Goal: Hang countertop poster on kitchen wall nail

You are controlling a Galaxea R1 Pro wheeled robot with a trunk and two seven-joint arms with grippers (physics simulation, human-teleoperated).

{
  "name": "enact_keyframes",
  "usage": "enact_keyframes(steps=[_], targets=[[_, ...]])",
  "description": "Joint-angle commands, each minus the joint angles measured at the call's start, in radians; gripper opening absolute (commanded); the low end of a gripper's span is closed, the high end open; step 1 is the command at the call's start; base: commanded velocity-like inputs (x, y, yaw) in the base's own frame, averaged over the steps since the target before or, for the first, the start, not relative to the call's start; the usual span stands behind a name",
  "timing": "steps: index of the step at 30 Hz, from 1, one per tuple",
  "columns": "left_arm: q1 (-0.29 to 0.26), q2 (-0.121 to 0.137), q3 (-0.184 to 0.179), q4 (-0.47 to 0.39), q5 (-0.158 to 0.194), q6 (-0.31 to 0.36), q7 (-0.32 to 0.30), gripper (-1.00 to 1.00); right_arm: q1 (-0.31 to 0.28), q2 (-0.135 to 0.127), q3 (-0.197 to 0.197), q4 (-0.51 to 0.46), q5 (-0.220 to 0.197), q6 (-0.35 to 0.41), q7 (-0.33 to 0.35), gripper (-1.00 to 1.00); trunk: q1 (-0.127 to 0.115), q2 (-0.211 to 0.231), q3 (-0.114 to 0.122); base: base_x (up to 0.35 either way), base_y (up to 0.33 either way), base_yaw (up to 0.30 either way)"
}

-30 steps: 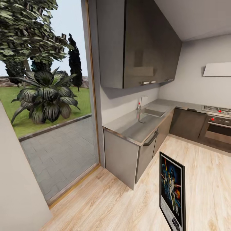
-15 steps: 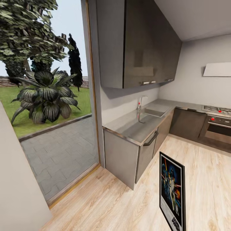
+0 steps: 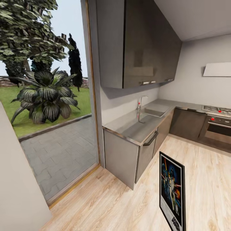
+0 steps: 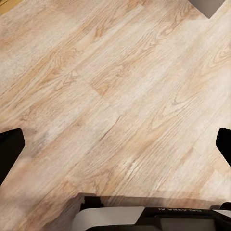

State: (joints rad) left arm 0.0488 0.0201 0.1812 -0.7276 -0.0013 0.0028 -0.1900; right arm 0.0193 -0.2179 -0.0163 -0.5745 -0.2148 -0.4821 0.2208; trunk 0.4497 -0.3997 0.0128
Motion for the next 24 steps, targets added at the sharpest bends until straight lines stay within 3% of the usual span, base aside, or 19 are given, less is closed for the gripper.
enact_keyframes(steps=[1, 9, 17, 24], targets=[[0.0, 0.0, 0.003, -0.001, 0.0, 0.0, -0.006, 1.0, 0.001, 0.0, -0.002, -0.001, -0.012, 0.001, 0.011, -1.0, 0.0, 0.0, 0.0, -0.063, -0.138, 0.0], [0.0, 0.0, 0.004, 0.0, 0.0, 0.0, -0.006, 1.0, 0.001, 0.0, -0.003, -0.001, -0.012, 0.0, 0.01, -1.0, 0.0, 0.0, 0.0, -0.05, -0.134, 0.056], [0.001, 0.0, 0.004, 0.0, 0.0, 0.0, -0.006, 1.0, 0.001, 0.0, -0.002, -0.001, -0.012, -0.001, 0.01, -1.0, 0.0, 0.0, 0.0, -0.026, -0.02, 0.257], [0.001, 0.0, 0.004, 0.0, 0.0, -0.001, -0.006, 1.0, 0.001, 0.0, -0.002, -0.002, -0.012, 0.0, 0.009, -1.0, 0.0, 0.0, 0.0, -0.249, -0.082, 0.286]])
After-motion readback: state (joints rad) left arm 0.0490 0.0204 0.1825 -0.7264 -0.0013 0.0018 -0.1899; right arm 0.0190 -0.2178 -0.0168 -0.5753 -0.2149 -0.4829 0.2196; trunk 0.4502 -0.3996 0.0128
